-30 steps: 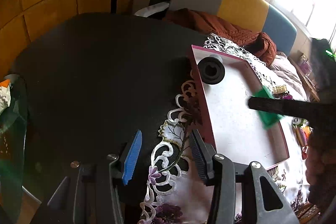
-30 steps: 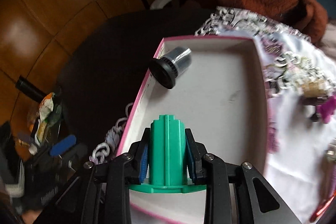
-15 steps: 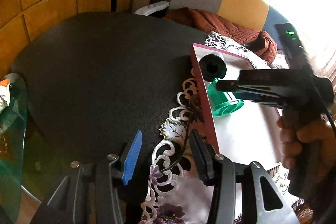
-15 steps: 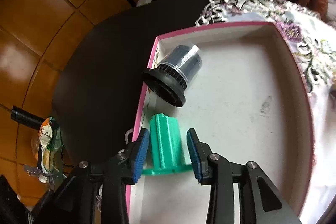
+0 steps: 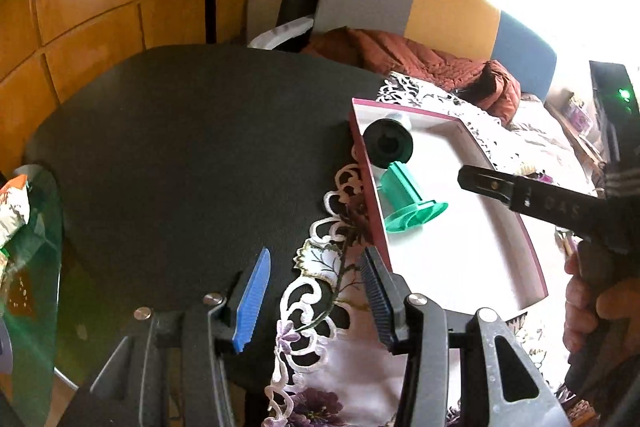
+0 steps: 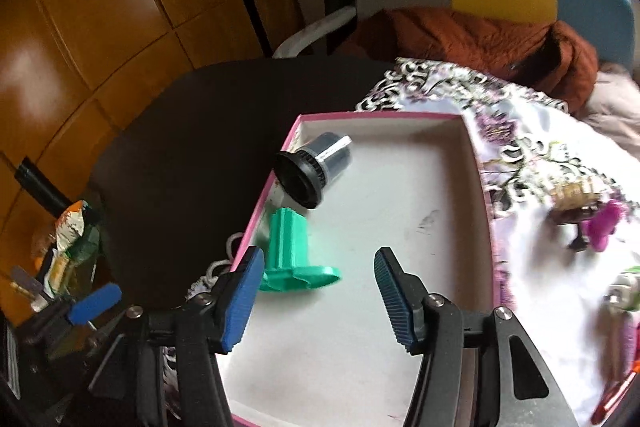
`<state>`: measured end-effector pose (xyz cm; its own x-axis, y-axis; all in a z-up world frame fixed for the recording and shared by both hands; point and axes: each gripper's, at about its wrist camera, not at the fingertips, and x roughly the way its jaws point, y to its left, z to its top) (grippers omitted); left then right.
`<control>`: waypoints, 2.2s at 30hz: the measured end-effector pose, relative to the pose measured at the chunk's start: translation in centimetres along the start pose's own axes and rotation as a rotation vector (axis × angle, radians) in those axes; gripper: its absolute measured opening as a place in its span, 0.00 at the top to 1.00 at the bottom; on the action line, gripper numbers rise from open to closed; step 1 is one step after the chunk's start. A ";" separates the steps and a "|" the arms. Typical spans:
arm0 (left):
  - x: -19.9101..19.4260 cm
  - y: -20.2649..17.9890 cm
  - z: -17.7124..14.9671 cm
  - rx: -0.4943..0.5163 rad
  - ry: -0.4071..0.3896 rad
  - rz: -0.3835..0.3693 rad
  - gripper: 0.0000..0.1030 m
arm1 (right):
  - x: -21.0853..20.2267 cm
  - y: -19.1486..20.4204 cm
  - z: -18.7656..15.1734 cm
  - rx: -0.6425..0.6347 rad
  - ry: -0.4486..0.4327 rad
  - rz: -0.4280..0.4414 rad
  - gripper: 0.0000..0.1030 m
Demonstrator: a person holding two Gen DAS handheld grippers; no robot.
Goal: Organize rigid objects
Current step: 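Move the left tool to the green-and-white plug device and grasp it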
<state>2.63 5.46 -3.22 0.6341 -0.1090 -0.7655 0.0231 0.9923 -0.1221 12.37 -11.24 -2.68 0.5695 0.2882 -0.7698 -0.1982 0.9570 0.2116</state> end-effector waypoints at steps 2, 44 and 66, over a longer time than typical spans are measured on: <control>-0.2 -0.3 0.0 0.010 -0.004 -0.002 0.54 | -0.6 -0.3 -0.3 -0.003 -0.013 -0.010 0.43; -0.5 -14.7 0.4 0.335 0.048 -0.246 0.54 | -17.9 -33.2 -9.4 0.696 -0.252 -0.603 0.32; 7.4 -37.2 1.5 0.735 0.181 -0.452 0.45 | -18.4 -35.5 -11.3 0.873 -0.287 -0.500 0.23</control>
<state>7.63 -32.14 -3.42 0.3135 -0.4463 -0.8382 0.7732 0.6324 -0.0475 -0.07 -50.93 -2.77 0.6186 -0.2599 -0.7415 0.6922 0.6267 0.3578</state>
